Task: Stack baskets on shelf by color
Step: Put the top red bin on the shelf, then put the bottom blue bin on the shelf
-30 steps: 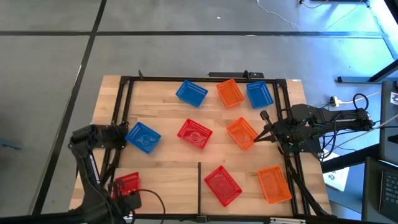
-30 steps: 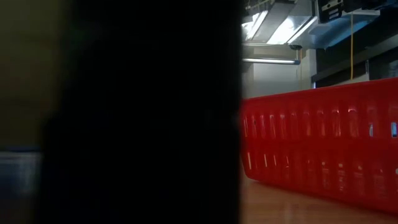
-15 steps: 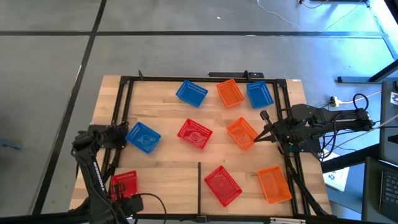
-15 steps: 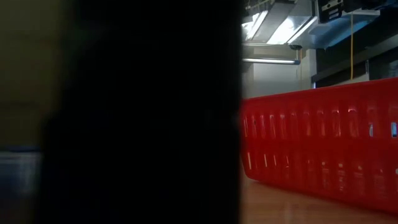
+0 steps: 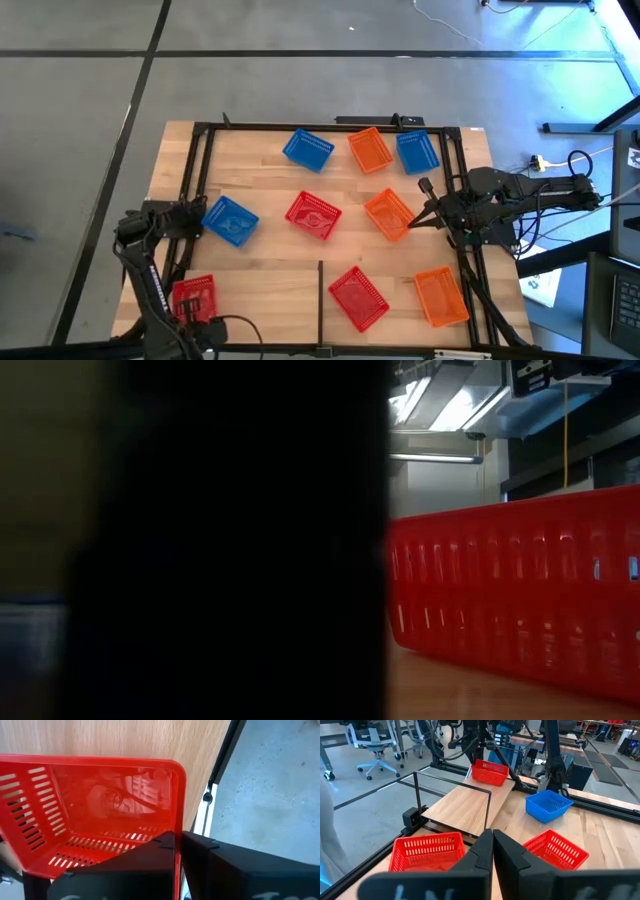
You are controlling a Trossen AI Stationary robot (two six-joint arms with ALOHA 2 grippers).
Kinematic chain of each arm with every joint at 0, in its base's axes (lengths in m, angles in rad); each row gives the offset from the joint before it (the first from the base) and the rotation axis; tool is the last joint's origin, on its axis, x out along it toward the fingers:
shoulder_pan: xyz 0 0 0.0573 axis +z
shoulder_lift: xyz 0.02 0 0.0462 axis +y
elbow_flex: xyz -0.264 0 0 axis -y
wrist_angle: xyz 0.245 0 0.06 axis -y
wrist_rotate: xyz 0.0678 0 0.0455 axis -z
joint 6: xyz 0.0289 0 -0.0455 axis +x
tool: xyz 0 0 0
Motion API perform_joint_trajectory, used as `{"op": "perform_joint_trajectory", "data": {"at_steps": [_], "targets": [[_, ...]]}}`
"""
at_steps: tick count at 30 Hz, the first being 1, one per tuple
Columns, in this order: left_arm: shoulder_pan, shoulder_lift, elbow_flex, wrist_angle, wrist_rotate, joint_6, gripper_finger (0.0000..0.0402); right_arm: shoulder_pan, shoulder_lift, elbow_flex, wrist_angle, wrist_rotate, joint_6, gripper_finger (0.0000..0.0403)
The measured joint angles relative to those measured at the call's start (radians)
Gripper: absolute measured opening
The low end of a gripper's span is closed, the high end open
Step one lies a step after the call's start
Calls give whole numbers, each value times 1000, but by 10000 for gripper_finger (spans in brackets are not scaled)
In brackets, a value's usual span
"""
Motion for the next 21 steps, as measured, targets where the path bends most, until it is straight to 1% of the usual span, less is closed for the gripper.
{"op": "perform_joint_trajectory", "data": {"at_steps": [2, 7, 12, 17, 19, 21], "targets": [[-1, 0, -4, 8, -3, 2, 12, 0, 0, 0, 0, 0, 1, 16], [-4, 0, -8, 58, -3, 68, 35, 0, 0, 0, 0, 0, 1, 16], [-8, 0, -8, 56, -4, 72, 60, 0, 0, 0, 0, 0, 2, 16], [-5, 0, -7, 51, 54, 62, 67, 0, 0, 0, 1, 0, 0, 16], [-5, 0, 6, 45, 42, 38, 67, 0, 0, 0, 1, 0, -2, 16], [-4, -1, 35, 32, 5, 26, 67, 0, 0, 0, 1, 0, -2, 16]]}}
